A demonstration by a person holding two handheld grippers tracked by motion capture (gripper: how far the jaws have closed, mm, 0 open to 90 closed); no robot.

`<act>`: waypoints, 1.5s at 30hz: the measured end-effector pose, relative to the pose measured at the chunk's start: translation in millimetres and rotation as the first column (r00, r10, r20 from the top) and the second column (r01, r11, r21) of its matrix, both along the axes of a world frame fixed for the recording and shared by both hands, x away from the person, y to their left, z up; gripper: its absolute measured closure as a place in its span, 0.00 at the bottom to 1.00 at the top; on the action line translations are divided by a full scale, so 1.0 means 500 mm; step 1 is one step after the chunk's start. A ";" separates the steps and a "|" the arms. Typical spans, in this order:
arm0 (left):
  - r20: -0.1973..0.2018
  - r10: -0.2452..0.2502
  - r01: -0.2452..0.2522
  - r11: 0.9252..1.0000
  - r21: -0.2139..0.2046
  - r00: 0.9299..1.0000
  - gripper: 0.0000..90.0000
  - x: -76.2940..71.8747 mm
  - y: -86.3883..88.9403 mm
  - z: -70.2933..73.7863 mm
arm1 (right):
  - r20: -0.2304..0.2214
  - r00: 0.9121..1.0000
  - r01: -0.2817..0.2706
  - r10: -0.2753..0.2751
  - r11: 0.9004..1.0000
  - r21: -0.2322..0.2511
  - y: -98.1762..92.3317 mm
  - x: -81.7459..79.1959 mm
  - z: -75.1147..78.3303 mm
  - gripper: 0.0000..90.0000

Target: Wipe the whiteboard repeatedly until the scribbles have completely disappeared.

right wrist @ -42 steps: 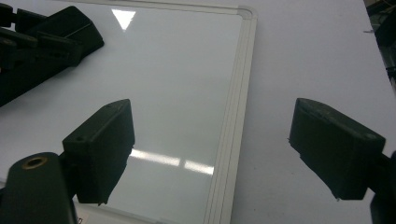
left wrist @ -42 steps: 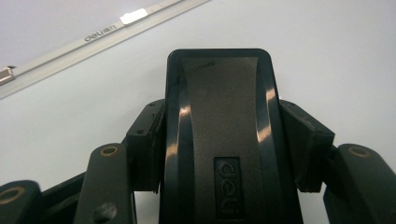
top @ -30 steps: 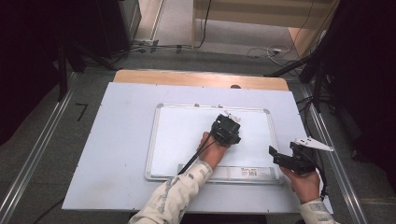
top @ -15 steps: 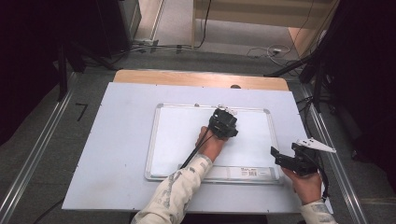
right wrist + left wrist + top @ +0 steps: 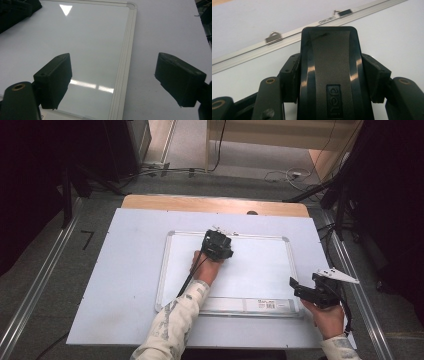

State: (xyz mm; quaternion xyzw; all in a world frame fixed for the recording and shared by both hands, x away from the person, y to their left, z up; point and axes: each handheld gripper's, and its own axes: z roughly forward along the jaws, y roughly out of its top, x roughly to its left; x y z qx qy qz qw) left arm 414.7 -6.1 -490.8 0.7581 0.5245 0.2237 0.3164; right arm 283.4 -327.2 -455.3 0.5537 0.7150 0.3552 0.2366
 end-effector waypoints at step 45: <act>0.026 0.015 -0.015 1.000 -0.025 1.000 0.46 -0.103 0.074 0.017 | -0.011 1.000 -0.004 0.003 1.000 -0.010 0.015 0.007 -0.003 0.14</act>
